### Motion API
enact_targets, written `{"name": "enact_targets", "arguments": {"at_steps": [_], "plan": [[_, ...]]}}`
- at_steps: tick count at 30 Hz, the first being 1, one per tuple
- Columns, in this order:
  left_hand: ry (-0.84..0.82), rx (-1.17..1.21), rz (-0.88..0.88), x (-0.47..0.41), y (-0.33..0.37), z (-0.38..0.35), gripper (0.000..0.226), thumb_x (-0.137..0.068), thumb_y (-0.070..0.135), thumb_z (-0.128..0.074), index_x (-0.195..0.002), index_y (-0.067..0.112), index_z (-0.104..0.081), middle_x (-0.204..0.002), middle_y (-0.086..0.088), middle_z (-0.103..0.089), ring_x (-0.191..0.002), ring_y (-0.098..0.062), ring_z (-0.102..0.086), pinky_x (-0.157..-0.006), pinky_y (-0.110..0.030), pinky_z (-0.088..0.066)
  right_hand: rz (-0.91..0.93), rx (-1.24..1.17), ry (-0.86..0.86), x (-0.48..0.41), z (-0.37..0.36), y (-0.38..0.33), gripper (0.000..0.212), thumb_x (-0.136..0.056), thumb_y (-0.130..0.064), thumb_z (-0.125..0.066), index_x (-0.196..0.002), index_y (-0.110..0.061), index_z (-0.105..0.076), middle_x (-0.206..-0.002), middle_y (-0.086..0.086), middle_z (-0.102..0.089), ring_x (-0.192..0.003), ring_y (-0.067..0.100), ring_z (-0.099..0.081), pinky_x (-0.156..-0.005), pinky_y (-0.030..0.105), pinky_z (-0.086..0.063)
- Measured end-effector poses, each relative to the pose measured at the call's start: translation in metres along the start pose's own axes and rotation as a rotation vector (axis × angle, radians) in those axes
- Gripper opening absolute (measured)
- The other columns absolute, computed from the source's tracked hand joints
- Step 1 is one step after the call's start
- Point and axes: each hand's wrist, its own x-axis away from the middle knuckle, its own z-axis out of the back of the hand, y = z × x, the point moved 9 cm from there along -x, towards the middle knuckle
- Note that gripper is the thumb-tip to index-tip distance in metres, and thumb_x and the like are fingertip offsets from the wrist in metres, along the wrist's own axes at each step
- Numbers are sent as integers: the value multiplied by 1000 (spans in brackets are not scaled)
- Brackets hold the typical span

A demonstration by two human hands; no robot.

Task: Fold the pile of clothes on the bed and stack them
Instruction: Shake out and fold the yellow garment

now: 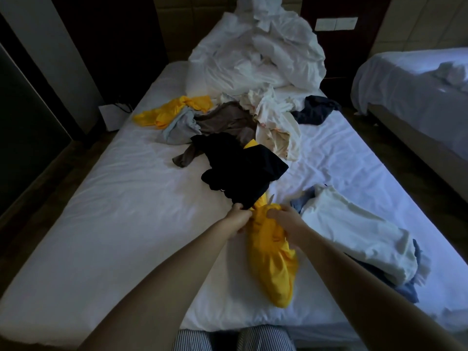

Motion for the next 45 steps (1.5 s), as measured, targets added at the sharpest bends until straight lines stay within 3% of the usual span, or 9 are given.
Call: {"name": "enact_targets", "arguments": {"at_steps": [4, 7, 11, 19, 25, 31, 36, 42, 45], "plan": [[133, 219, 92, -41, -12, 4, 105, -73, 35, -74, -145, 36, 2, -132, -15, -46, -113, -32, -53, -91, -43, -52, 2, -89, 42, -30, -2, 9, 30, -86, -22, -66, -111, -14, -50, -92, 4, -55, -83, 18, -56, -59, 27, -47], [217, 181, 16, -69, 4, 6, 81, -85, 31, -67, -149, 29, -16, -136, -11, -46, -120, -32, -49, -92, -37, -47, -59, 92, -23, -52, -11, 21, 56, -81, -27, -72, -124, -19, -37, -109, 5, -51, -103, 26, -56, -62, 30, -52], [301, 221, -32, -105, 37, 17, 50, -93, 29, -55, -140, 19, -41, -134, -11, -52, -119, -32, -50, -102, -42, -43, -69, 432, -104, -82, -21, 23, 32, -82, -17, -65, -110, -2, -61, -107, 15, -64, -97, 27, -63, -82, 39, -56], [70, 105, -372, -128, 170, 14, 72, -98, 29, -50, -151, 32, -3, -159, -3, -10, -144, -27, -20, -110, -36, -28, 53, -175, -156, -99, -1, -35, 14, -92, -19, -58, -101, -11, -64, -108, 17, -67, -101, 32, -64, -94, 51, -49], [-16, -118, -408, -115, 146, 13, 43, -102, 33, -36, -142, 18, -43, -159, -3, -12, -145, -21, -17, -110, -32, -25, 114, -405, -244, -78, 16, -70, 21, -96, -20, -46, -108, -9, -59, -98, 15, -66, -85, 26, -68, -73, 40, -58], [32, 38, -431, -64, 173, 34, 47, -103, 33, -35, -148, 22, -29, -160, -1, 3, -147, -17, -3, -114, -33, -18, 278, -710, -190, -31, 46, -130, 28, -97, -17, -40, -86, -9, -65, -66, 5, -72, -61, 17, -70, -52, 26, -56], [-69, 105, -453, -5, 197, 22, 41, -101, 46, -31, -129, 22, -49, -131, -5, -51, -120, -20, -49, -100, -35, -42, 323, -553, -250, 8, 52, -167, 24, -96, -21, -41, -96, -8, -61, -74, 5, -71, -68, 18, -69, -61, 28, -57], [-356, -120, -529, 61, 194, 11, 75, -72, 78, -48, -132, 33, -46, -128, 8, -54, -121, -13, -52, -95, -25, -48, 255, -418, -260, 45, 35, -158, 20, -97, -24, -43, -100, -12, -58, -84, 7, -68, -75, 20, -67, -66, 35, -56], [-325, -262, -602, 83, 190, 21, 66, -80, 51, -66, -136, 25, -43, -125, 7, -56, -117, -14, -55, -89, -18, -49, 300, -539, -286, 67, 26, -162, 25, -98, -26, -40, -101, -11, -59, -87, 8, -70, -80, 23, -67, -67, 35, -58]]}}
